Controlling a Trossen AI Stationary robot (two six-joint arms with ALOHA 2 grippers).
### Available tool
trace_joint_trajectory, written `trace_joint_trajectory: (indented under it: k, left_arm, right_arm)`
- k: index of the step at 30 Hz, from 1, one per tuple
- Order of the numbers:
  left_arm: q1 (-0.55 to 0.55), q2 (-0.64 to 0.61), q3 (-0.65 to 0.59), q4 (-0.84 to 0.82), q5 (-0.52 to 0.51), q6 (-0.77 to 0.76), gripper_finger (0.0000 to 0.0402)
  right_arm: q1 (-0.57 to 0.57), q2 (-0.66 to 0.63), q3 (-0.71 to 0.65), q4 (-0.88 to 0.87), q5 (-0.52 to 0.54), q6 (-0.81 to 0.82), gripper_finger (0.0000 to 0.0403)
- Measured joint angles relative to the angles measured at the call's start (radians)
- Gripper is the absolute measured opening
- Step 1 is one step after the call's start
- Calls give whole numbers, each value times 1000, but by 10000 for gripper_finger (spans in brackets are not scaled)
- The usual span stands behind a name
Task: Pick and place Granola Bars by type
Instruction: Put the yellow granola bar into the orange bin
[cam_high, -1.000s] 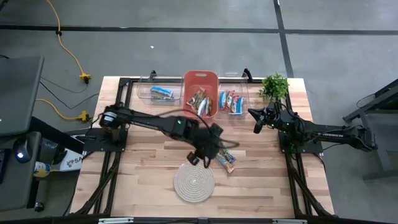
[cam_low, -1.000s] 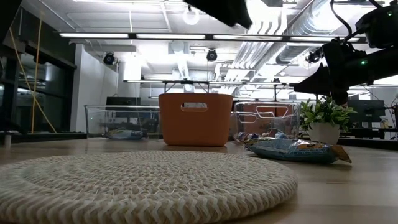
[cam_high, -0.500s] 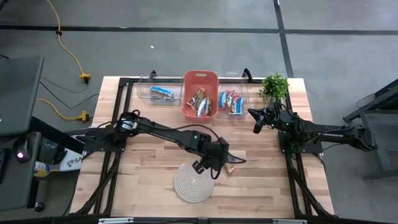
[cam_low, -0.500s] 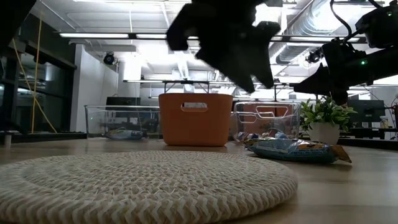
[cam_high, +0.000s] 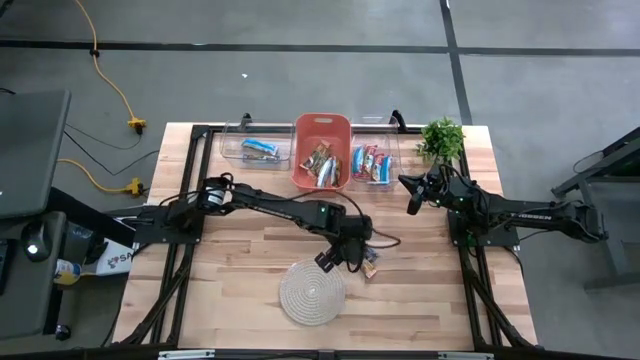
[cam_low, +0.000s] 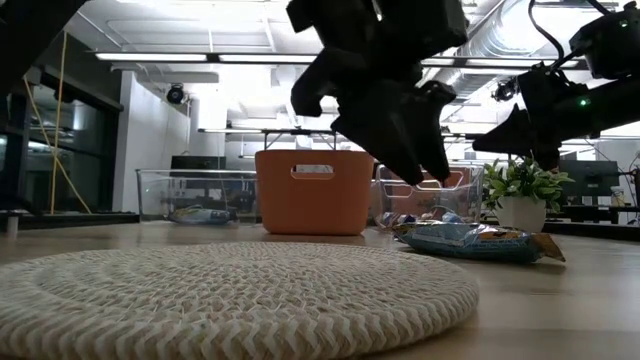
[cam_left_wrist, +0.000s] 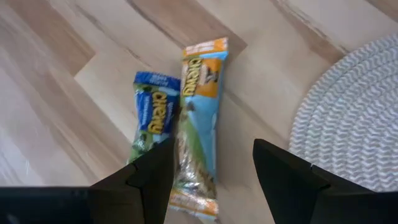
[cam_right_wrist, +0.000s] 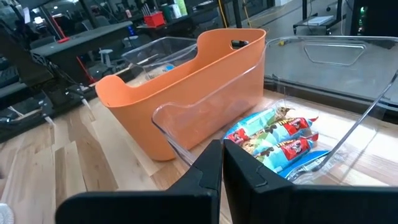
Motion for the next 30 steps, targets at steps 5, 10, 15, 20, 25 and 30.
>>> trace_joint_trajectory:
  k: [5,10,15,20,25,30]
  left_arm:
    - [40,0,0,9,78,-16,209]
    - [69,1,0,23,165,-32,209]
    - [63,14,2,41,197,5,209]
    - [56,47,3,99,200,5,209]
    - [59,56,0,113,169,-17,209]
    - [66,64,0,112,171,-24,209]
  right_arm:
    - [0,0,0,-1,0,0,0]
    - [0,0,0,-1,0,0,0]
    - [0,0,0,-1,1,0,0]
    - [0,0,0,-1,0,0,0]
    - [0,0,0,2,-1,0,0]
    - [0,0,0,0,0,0,0]
